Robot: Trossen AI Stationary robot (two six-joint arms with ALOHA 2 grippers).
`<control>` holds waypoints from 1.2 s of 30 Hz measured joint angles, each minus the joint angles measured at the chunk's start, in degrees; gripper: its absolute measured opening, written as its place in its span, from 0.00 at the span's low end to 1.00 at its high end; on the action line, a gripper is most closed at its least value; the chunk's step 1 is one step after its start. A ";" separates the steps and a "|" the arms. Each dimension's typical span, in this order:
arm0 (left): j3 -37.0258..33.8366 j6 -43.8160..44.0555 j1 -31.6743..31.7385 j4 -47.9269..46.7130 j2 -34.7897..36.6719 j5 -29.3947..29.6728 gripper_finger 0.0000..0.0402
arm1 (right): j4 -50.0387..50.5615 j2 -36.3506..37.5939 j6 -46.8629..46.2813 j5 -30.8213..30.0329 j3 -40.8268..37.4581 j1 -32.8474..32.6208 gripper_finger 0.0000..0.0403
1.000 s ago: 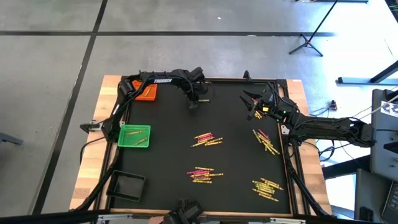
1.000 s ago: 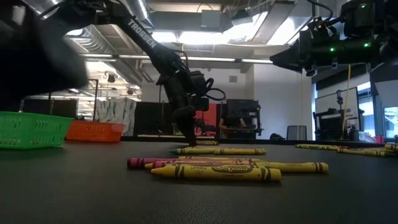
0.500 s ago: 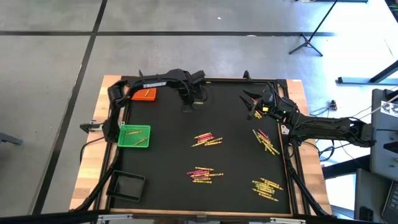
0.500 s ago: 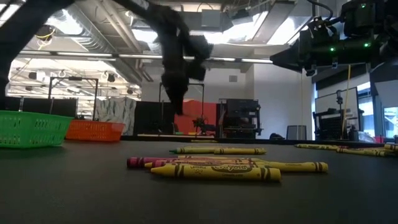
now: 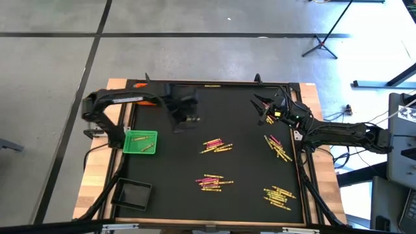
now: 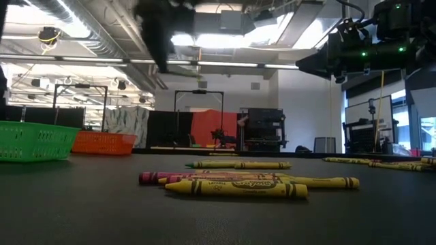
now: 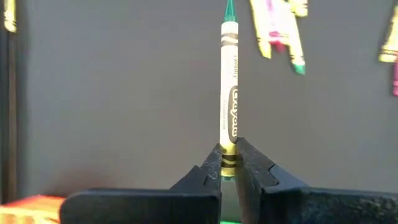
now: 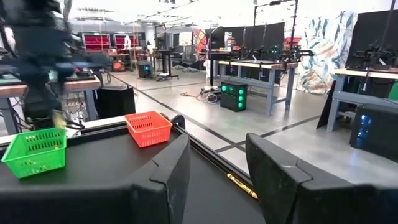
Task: Sort crayons
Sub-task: Put the green crayon into the orange bin
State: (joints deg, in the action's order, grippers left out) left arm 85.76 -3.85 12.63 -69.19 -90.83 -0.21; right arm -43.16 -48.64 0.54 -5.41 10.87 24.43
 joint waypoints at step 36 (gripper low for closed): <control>-29.24 -2.38 35.36 15.81 6.78 26.75 0.02 | -0.39 0.00 1.27 -0.55 0.00 0.00 0.38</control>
State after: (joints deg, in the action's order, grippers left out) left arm 56.51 -6.22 48.00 -53.38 -84.05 26.55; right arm -43.55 -48.64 1.80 -5.96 10.87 24.43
